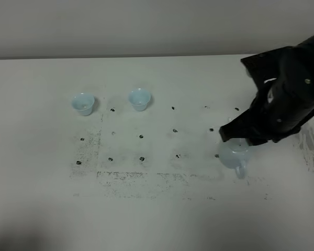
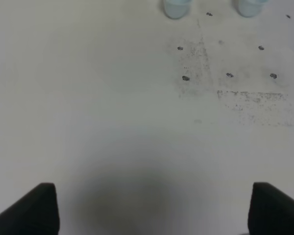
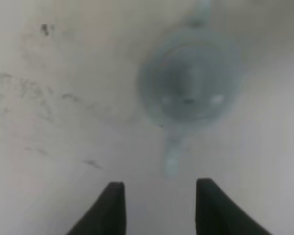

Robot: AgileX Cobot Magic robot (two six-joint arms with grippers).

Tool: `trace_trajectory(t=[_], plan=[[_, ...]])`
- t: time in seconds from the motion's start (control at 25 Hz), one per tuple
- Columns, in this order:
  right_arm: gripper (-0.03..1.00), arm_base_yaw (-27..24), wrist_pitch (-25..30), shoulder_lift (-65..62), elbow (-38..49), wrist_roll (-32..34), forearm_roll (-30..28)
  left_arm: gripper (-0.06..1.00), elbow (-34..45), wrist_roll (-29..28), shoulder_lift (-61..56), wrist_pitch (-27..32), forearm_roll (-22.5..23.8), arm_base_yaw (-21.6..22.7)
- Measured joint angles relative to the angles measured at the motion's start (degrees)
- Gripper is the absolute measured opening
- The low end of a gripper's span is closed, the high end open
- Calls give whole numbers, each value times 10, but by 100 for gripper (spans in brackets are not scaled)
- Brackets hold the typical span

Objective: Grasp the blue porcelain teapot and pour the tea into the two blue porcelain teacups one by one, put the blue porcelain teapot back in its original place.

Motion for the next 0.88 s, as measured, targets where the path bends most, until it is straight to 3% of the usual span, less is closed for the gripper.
trace_trajectory(t=[0.12, 0.2, 0.48, 0.88], plan=[[32, -3, 41, -23, 0, -2, -79, 74, 0, 0, 0, 0, 0, 0], [32, -14, 47, -26, 0, -5, -91, 74, 0, 0, 0, 0, 0, 0], [35, -73, 54, -1, -32, -94, 15, 74, 0, 0, 0, 0, 0, 0], [54, -78, 103, 124, -130, -120, 64, 74, 0, 0, 0, 0, 0, 0]])
